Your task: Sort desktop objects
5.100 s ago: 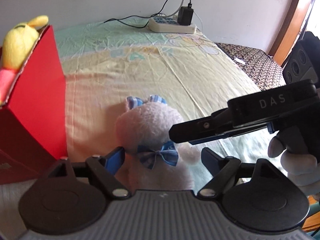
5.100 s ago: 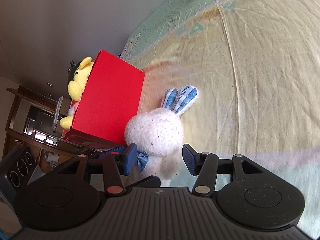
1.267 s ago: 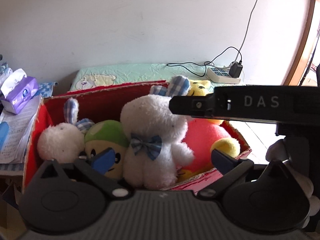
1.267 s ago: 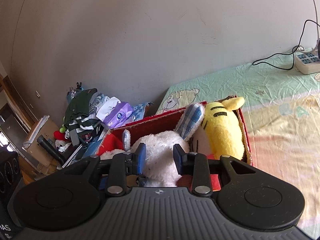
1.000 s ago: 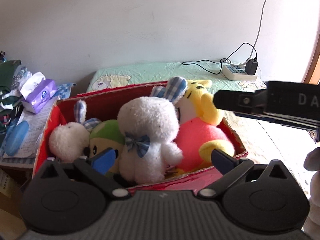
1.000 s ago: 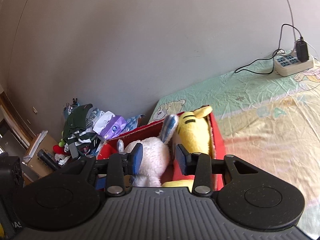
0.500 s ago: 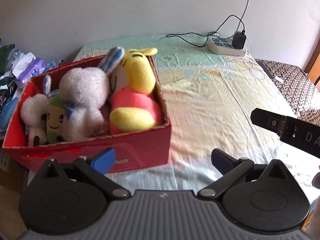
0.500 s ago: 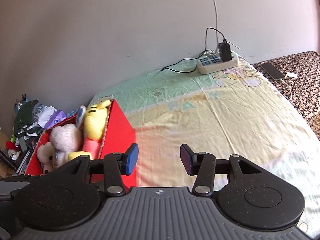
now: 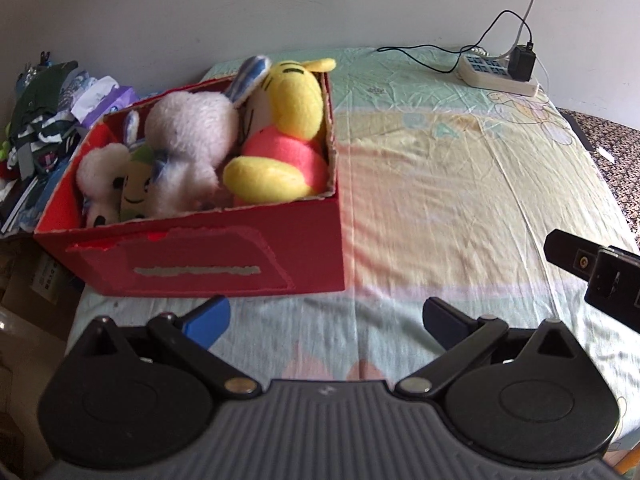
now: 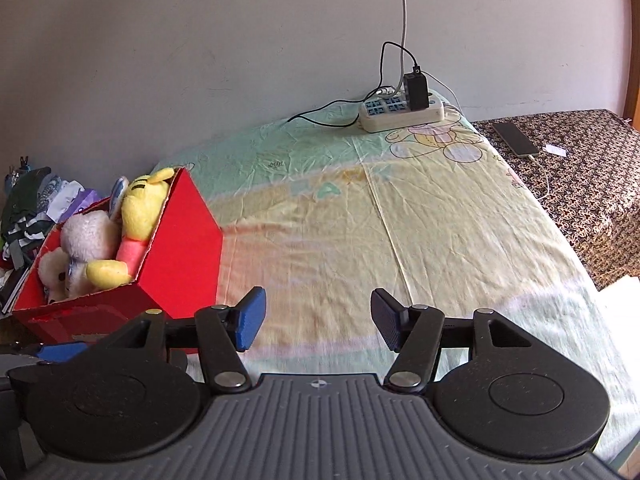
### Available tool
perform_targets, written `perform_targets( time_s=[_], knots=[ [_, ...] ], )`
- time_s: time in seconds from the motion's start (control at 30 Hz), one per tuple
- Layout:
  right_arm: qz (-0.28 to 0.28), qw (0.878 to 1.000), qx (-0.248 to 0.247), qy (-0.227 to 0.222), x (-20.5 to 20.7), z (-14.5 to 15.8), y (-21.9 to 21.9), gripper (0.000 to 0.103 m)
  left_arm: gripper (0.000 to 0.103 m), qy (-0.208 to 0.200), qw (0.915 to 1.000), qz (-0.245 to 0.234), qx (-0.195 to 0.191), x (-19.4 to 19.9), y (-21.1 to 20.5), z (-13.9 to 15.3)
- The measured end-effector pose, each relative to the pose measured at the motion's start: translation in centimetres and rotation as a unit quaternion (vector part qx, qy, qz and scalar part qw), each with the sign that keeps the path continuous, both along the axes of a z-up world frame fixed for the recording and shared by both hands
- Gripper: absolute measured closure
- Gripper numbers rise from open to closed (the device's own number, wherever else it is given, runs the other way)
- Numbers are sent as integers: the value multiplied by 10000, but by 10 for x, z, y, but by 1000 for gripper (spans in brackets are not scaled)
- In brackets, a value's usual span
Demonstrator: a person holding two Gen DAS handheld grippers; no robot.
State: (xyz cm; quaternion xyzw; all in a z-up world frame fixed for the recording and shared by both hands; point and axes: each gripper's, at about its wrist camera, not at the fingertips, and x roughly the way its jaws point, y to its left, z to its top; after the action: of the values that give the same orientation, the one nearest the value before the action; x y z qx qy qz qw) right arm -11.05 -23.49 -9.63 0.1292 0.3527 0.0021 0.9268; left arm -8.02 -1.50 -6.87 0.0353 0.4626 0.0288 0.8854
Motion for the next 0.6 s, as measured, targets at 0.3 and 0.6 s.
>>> perform_targets(
  time_s=[0.3,0.6],
  knots=[
    [435,9989,-109,146,4,-5,28,38,1,233,9986,485,-26,-5,33,-4],
    [602,9972,-371,259,12,-2,78,35,1,214,9976,662,29,2,81,1]
  ],
)
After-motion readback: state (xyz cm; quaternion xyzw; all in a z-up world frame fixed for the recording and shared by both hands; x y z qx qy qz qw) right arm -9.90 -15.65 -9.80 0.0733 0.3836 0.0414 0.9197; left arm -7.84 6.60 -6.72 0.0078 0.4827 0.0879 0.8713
